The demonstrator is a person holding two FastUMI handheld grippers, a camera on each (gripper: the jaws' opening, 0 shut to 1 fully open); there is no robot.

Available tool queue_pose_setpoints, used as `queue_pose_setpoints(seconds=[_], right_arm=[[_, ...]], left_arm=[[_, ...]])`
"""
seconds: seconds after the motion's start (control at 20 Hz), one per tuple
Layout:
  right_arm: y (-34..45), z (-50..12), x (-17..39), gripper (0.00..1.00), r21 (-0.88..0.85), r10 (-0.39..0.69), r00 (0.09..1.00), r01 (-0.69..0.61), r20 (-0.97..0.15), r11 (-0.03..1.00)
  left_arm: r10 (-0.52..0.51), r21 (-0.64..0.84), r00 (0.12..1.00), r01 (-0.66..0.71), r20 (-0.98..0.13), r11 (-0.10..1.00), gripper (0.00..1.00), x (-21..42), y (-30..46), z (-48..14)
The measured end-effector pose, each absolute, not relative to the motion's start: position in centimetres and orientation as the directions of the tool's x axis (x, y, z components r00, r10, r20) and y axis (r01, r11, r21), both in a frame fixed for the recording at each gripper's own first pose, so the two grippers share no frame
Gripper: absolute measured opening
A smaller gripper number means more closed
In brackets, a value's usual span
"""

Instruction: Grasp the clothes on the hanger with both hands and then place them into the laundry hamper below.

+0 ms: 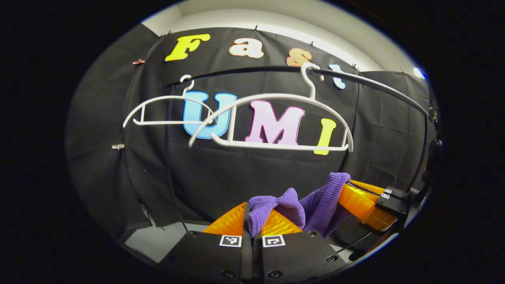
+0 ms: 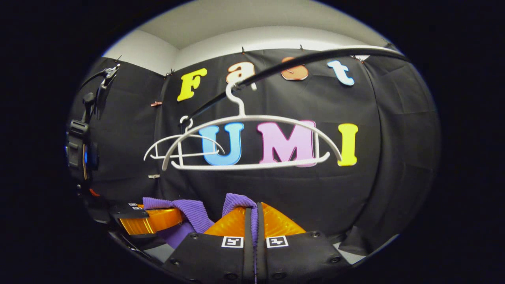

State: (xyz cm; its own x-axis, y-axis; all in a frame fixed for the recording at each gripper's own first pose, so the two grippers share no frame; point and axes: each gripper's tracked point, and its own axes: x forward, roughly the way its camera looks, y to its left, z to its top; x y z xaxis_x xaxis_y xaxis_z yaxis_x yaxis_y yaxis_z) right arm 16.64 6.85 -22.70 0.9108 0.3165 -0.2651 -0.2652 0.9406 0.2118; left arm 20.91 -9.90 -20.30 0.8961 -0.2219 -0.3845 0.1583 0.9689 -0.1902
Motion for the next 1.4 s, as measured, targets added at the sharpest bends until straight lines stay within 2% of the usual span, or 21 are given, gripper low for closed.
queue_pose_setpoints(seconds=[0.3,0.6,0.9,1.0,1.05,1.1,1.15,1.2,1.25,1.4], right_arm=[[6.3,-36.7,13.6,0.07,0.211,0.314,0.796,-0.237,-0.518,0.948],[4.8,-50.0,9.1,0.07,0.166,0.251,0.623,-0.192,-0.741,0.967],[3.3,-57.5,4.3,0.07,0.117,0.179,0.444,-0.163,-0.878,0.980],[3.3,-58.2,3.4,0.12,0.124,0.181,0.411,-0.161,-0.893,0.979],[3.3,-58.4,3.6,0.22,0.117,0.175,0.415,-0.162,-0.893,0.980],[2.8,-57.9,3.9,0.24,0.093,0.156,0.429,-0.165,-0.890,0.982],[2.7,-57.7,4.2,0.50,0.081,0.151,0.439,-0.173,-0.886,0.982],[2.5,-57.6,4.0,0.75,0.073,0.146,0.437,-0.179,-0.888,0.981],[2.4,-57.6,4.1,1.00,0.069,0.143,0.436,-0.181,-0.888,0.981],[2.4,-57.6,3.9,0.97,0.078,0.141,0.437,-0.160,-0.888,0.984]], left_arm=[[-0.198,-0.162,0.780,0.125,-0.593,0.979,0.05,19.3,-10.3,-33.6],[-0.162,-0.148,0.574,0.071,-0.803,0.986,0.05,16.2,-10.7,-47.5],[-0.106,-0.110,0.359,0.009,-0.927,0.994,0.05,12.2,-11.0,-55.3],[-0.083,-0.087,0.318,-0.001,-0.945,0.996,0.06,10.8,-10.6,-56.6],[-0.063,-0.067,0.324,0.001,-0.944,0.998,0.11,10.9,-10.4,-56.8],[-0.052,-0.053,0.329,0.008,-0.943,0.999,0.18,10.9,-10.1,-56.7],[-0.048,-0.045,0.327,0.017,-0.944,0.999,0.24,11.0,-10.0,-56.9],[-0.043,-0.036,0.322,0.025,-0.946,0.999,0.27,10.5,-9.8,-56.7],[-0.033,-0.024,0.319,0.032,-0.947,0.999,0.43,10.4,-9.5,-56.6],[-0.007,0.007,0.332,0.041,-0.943,0.999,0.73,10.7,-8.7,-56.9]])
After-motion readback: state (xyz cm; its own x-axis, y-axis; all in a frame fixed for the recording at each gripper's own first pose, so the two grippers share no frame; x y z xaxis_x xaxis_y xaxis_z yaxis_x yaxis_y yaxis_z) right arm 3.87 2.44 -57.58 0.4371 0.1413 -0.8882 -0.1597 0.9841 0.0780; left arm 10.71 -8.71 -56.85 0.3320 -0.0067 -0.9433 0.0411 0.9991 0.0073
